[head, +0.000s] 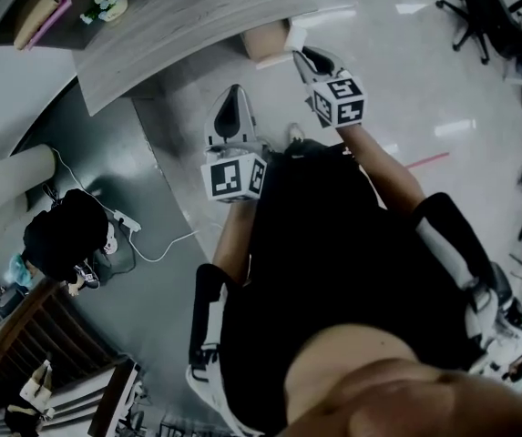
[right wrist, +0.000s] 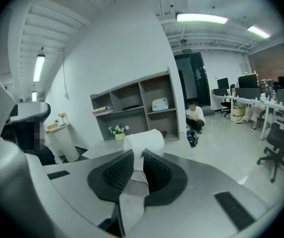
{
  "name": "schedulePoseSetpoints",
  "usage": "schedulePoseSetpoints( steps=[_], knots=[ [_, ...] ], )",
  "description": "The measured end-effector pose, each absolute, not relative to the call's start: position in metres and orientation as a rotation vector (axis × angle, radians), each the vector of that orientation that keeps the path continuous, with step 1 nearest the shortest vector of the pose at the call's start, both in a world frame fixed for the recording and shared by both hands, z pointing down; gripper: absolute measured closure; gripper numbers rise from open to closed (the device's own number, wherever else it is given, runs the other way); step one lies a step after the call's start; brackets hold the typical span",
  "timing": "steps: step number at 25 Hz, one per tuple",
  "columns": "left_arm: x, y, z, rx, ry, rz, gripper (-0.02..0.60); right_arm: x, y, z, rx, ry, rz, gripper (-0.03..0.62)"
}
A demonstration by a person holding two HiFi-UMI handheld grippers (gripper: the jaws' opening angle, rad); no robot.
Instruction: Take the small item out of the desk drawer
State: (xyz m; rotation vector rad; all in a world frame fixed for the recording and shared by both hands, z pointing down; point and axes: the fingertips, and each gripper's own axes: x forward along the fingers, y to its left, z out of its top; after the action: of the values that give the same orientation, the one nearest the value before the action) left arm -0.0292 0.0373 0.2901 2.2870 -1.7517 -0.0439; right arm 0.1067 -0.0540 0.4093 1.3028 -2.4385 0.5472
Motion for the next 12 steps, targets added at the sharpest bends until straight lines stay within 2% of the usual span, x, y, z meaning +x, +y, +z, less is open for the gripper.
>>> schedulePoseSetpoints(
  steps=[12],
  knots=[
    [-0.045, 0.064, 0.274, 2.329, -1.73, -0.08, 0.583, 0.091, 0.01, 0.329, 1.326, -2.598, 0.484, 0.534]
  ],
)
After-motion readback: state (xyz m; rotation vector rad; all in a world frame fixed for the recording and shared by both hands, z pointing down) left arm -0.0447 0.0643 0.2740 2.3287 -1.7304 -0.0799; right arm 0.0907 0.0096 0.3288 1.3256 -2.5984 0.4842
